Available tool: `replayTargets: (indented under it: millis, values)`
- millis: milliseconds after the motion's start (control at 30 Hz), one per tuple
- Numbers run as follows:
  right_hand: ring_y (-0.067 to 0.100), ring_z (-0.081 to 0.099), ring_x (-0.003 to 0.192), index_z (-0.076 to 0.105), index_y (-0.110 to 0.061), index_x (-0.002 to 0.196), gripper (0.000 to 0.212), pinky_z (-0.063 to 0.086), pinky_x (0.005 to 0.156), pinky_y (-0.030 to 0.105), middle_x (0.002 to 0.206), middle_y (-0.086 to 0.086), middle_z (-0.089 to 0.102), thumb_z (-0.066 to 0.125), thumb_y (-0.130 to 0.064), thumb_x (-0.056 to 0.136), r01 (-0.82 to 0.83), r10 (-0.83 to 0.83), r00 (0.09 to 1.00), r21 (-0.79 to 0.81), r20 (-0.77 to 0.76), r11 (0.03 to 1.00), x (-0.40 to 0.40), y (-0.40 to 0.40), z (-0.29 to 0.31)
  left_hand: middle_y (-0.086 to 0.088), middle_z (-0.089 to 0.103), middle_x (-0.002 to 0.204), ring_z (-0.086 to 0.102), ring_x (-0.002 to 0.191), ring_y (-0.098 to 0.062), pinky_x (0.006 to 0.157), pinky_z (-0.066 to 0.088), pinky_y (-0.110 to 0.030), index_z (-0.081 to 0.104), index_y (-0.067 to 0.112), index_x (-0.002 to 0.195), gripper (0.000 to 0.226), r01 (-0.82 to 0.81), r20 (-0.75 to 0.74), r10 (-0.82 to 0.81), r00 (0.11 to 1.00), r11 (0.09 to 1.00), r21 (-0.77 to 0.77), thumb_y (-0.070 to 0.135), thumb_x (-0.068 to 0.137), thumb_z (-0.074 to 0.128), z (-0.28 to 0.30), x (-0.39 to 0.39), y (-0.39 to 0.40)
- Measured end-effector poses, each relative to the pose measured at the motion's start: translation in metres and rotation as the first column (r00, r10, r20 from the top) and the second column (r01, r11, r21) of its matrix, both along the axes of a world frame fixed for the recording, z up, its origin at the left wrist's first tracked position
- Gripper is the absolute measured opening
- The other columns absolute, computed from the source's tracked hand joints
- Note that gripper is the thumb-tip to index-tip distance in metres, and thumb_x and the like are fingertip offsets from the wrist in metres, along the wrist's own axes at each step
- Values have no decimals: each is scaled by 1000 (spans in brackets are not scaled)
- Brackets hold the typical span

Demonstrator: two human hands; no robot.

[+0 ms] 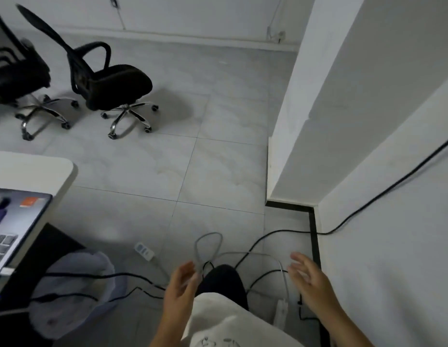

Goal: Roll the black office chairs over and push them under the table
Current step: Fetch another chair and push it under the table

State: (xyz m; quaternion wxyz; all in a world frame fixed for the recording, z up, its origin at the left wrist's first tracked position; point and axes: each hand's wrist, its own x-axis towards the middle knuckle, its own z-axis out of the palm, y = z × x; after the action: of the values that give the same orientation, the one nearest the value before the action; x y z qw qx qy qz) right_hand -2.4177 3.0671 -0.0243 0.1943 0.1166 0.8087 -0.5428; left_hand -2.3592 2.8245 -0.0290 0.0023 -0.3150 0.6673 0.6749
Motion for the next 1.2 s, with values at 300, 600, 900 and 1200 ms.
replayTargets:
  millis: [300,600,900,1200]
  values:
    - [2,58,89,55,-16,102,35,40,65,-2,113,11,60,73,-24,73,-110,111,994,-56,19,992,-218,-70,-24,-13,57,106,54,88,-11,69,45,-10,52,14,98,23,-96,-7,96,995,995,-32,-6,87,50,-28,-211,-54]
    - [14,51,97,49,-23,109,22,39,81,19,115,8,55,54,-15,89,-156,154,987,-32,-45,987,-491,-156,19,10,55,101,54,96,-8,69,43,-3,51,17,105,20,-75,-129,61,990,991,-108,4,90,50,23,-480,-139]
    - [20,51,105,48,-18,109,28,40,67,-1,117,5,52,56,-5,86,-236,236,971,-11,-29,972,-703,-213,-6,-7,60,99,55,88,-7,63,42,1,54,26,87,30,-215,-54,210,976,973,-89,-5,85,54,-6,-663,-192]
    - [19,54,99,51,-16,104,24,39,77,17,108,6,55,57,-2,85,-429,419,891,-22,-173,903,-976,-337,21,5,58,98,53,92,-1,63,42,-1,53,19,96,20,-356,-106,345,932,927,-115,0,88,52,17,-882,-275]
